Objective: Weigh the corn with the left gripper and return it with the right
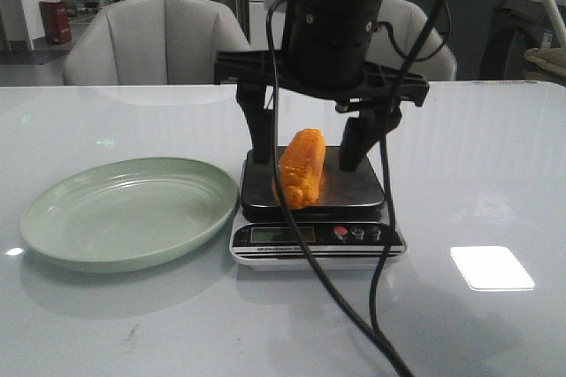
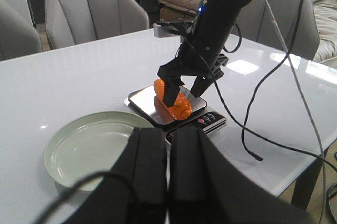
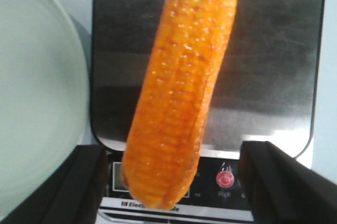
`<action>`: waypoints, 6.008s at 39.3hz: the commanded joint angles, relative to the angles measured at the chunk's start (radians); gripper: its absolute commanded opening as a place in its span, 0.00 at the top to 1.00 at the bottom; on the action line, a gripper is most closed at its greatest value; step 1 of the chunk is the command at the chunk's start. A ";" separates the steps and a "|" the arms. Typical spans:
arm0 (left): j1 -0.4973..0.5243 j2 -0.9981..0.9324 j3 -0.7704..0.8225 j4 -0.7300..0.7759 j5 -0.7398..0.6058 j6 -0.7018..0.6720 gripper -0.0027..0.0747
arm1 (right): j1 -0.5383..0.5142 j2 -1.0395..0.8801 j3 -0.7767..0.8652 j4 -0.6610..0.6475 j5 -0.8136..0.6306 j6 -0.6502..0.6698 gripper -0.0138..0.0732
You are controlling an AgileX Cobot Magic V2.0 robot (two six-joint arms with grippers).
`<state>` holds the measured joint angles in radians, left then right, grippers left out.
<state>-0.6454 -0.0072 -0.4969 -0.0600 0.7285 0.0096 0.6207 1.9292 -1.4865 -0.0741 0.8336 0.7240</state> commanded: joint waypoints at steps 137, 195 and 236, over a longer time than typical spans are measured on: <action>-0.005 0.002 -0.022 -0.005 -0.083 0.000 0.82 | -0.305 -1.361 0.876 0.243 -0.476 -0.902 0.14; -0.005 0.002 -0.015 -0.005 -0.083 0.000 0.82 | -0.305 -1.785 1.273 0.242 -0.747 -0.901 0.66; 0.634 -0.022 0.534 0.024 -0.869 0.000 0.82 | -0.305 -1.785 1.273 0.242 -0.746 -0.901 0.66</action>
<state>-0.0139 -0.0072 0.0060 -0.0368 -0.0287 0.0096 0.3176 0.1330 -0.1875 0.1666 0.1603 -0.1697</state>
